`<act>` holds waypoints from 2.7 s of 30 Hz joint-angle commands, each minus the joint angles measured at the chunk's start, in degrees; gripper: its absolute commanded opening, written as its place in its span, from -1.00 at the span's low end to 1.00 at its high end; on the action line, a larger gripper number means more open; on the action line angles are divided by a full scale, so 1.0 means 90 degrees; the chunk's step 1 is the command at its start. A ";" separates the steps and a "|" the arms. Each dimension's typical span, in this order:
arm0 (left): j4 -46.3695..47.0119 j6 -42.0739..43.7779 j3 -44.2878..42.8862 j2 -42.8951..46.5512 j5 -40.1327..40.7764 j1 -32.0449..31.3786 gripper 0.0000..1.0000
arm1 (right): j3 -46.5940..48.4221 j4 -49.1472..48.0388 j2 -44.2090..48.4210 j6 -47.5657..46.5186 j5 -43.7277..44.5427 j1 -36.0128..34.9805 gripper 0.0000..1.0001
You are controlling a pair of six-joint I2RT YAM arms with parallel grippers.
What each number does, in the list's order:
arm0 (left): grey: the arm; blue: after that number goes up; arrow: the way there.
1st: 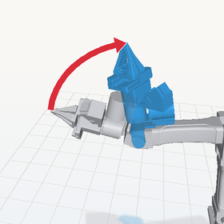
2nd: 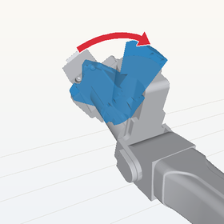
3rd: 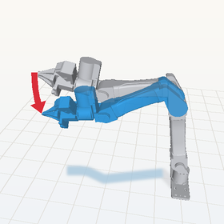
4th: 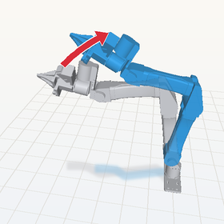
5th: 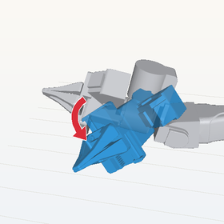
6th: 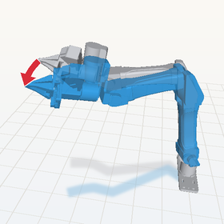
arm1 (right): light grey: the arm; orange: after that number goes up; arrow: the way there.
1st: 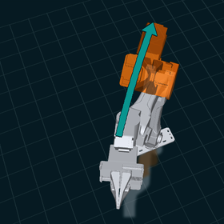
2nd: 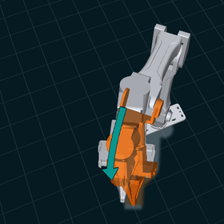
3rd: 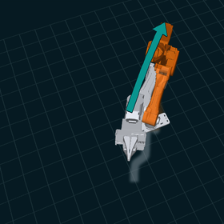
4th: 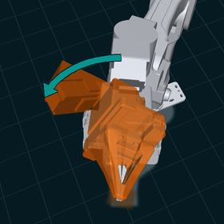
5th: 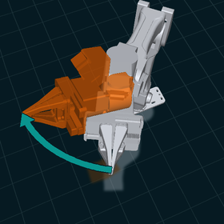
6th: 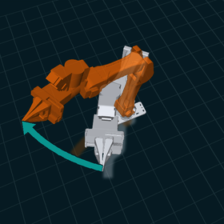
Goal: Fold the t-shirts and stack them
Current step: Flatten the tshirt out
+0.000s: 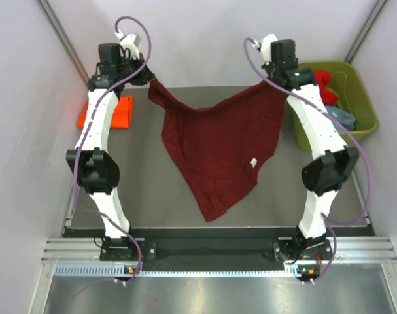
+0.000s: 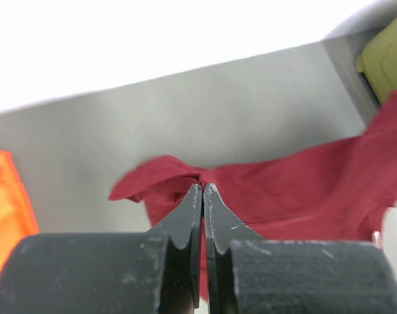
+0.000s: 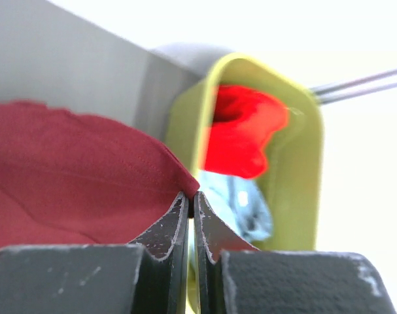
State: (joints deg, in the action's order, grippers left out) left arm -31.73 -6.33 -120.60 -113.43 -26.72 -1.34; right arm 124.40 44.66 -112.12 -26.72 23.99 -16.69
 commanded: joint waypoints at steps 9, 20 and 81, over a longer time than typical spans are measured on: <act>-0.0674 0.1035 0.0607 0.2338 0.0546 0.0013 -1.00 | -0.0755 -0.0529 0.2962 -0.0205 0.0626 0.0077 -1.00; -0.1055 0.1055 0.0324 0.4076 0.0811 0.0013 -1.00 | -0.1010 -0.0373 0.4945 0.0039 0.0294 0.0125 -1.00; 0.2088 0.3476 -0.1367 -0.3042 0.2216 0.0101 -1.00 | 0.1520 -0.3838 -0.3392 -0.1279 -0.0879 0.0595 -1.00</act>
State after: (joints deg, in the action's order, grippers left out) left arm -19.92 22.94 -130.47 -141.45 -10.31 -0.80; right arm 136.55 18.83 -142.54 -36.27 15.11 -11.05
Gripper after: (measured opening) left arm 0.037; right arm 0.020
